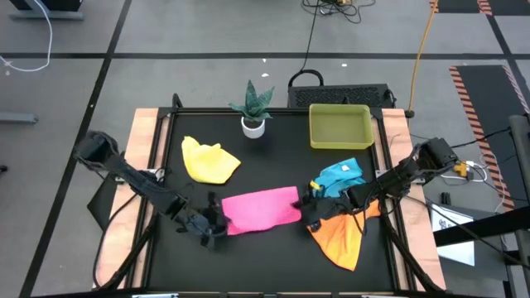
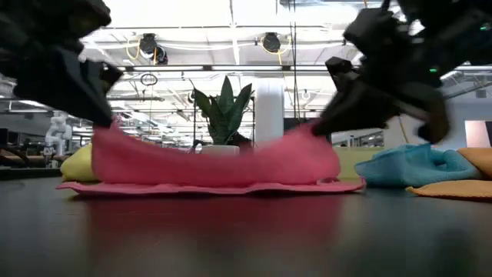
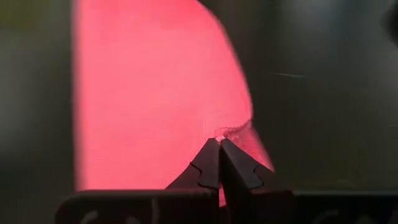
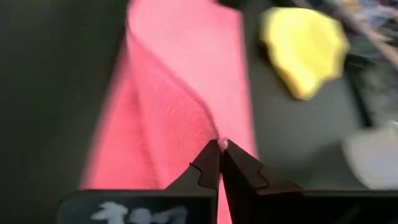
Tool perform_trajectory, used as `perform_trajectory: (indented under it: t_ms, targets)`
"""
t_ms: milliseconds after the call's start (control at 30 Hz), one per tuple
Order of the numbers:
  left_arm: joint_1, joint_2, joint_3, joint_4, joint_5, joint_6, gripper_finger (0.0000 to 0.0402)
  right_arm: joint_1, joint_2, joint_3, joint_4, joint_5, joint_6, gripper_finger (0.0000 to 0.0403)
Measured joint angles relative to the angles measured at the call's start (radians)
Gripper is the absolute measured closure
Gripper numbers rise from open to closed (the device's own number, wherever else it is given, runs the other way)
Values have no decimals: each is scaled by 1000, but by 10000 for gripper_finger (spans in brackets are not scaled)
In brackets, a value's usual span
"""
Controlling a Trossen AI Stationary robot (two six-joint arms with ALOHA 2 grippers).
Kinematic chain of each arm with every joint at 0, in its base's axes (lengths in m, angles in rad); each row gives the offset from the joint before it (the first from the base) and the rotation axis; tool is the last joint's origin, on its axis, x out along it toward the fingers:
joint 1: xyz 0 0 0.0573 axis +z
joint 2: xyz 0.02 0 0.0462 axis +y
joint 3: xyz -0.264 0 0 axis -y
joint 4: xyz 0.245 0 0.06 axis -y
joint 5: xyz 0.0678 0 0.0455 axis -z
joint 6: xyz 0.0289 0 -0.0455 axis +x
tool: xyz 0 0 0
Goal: Fold microfiber towels
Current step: Fold the pink microfiber cloth
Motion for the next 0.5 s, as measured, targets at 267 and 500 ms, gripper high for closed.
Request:
perform_trajectory:
  t_ms: [267,500]
  targets:
    - [30,-195,0,-327,-547,-30,398,-189,0,0,47,326,30,402]
    - [105,-201,0,-359,-622,-36,398,-290,0,0,55,333,39,402]
